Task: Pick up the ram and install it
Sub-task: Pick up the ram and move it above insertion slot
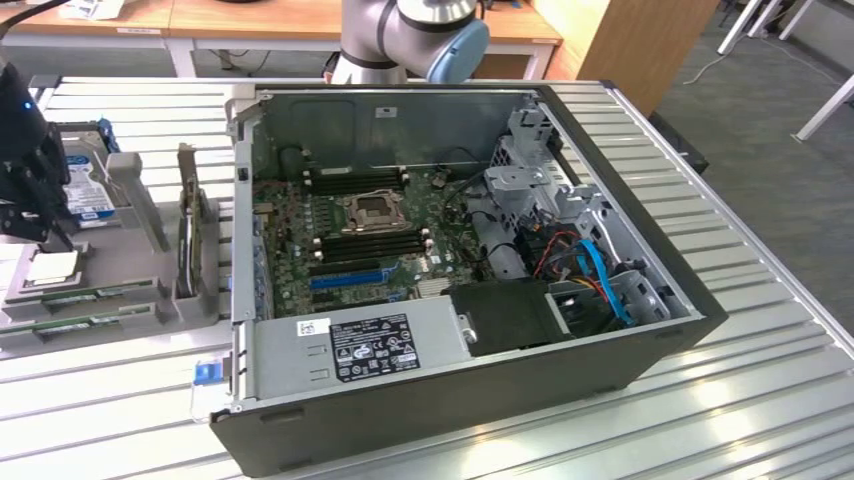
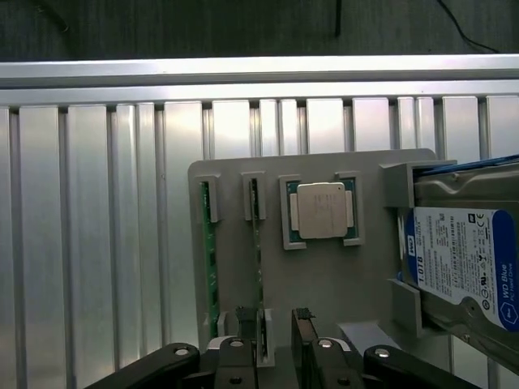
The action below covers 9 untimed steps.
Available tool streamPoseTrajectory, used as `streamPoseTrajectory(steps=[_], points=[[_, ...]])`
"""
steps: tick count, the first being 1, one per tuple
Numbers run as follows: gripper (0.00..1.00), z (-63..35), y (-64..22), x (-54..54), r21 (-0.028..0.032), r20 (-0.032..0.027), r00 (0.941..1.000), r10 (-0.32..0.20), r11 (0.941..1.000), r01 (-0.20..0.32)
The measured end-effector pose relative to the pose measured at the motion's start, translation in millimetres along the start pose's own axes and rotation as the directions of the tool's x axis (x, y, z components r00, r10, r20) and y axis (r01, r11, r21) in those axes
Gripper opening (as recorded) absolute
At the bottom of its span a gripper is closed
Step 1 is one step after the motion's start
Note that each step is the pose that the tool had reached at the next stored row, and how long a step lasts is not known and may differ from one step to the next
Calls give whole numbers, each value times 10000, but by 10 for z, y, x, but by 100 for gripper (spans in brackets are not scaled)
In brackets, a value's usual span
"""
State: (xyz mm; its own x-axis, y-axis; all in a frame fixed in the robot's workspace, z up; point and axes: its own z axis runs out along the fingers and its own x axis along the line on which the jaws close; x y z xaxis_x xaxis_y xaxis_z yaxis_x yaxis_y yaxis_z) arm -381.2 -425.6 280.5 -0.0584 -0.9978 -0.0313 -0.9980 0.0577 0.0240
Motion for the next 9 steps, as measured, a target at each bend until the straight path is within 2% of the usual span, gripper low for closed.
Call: streamPoseTrajectory(steps=[9], points=[[31, -4, 4, 122, 0, 0, 10000, 1, 10000, -1]])
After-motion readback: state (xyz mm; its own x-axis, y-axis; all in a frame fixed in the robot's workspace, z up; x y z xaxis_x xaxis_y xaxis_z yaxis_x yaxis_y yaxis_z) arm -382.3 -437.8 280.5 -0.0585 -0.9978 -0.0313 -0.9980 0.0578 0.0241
